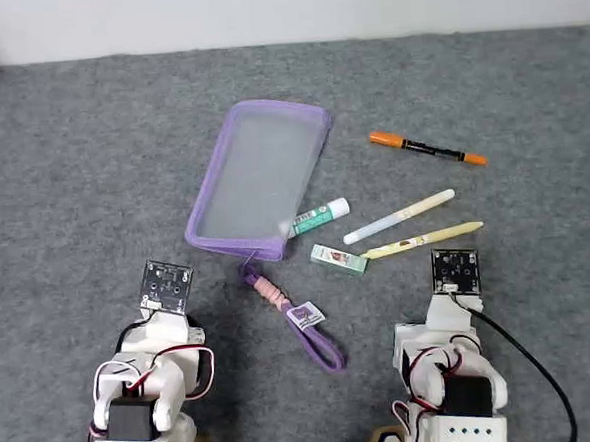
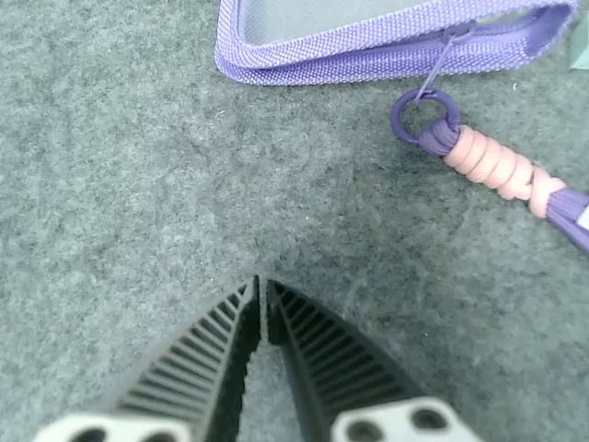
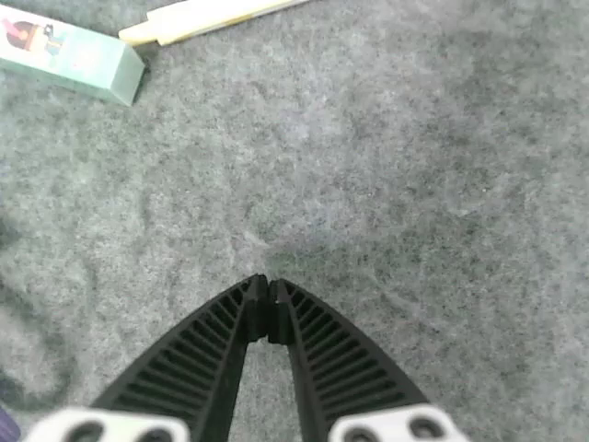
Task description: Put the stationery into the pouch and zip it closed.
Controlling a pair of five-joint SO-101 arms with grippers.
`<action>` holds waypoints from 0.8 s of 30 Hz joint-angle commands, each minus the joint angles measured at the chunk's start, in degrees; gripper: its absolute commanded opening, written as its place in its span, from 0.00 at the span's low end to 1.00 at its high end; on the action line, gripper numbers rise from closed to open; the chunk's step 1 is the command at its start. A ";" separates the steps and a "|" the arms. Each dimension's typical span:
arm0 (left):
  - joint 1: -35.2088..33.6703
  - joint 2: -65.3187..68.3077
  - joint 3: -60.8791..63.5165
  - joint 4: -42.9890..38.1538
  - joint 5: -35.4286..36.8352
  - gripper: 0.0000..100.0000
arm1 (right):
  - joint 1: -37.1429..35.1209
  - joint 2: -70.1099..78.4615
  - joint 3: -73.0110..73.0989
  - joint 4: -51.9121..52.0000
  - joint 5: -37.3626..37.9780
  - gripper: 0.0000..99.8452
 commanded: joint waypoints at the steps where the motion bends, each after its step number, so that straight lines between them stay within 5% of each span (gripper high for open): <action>1: 0.26 -0.62 -0.48 0.18 0.26 0.01 | 0.31 -0.66 1.05 -1.10 -0.09 0.01; 11: 0.26 -0.62 -0.48 0.18 0.26 0.01 | -0.84 -0.75 1.05 -2.07 0.88 0.01; 17: 0.26 -0.62 -0.48 0.18 0.26 0.01 | -0.22 -0.13 -5.01 -12.35 1.49 0.01; 24: 0.26 -0.62 -0.48 0.18 0.26 0.01 | -11.56 3.21 -21.10 -9.45 0.44 0.01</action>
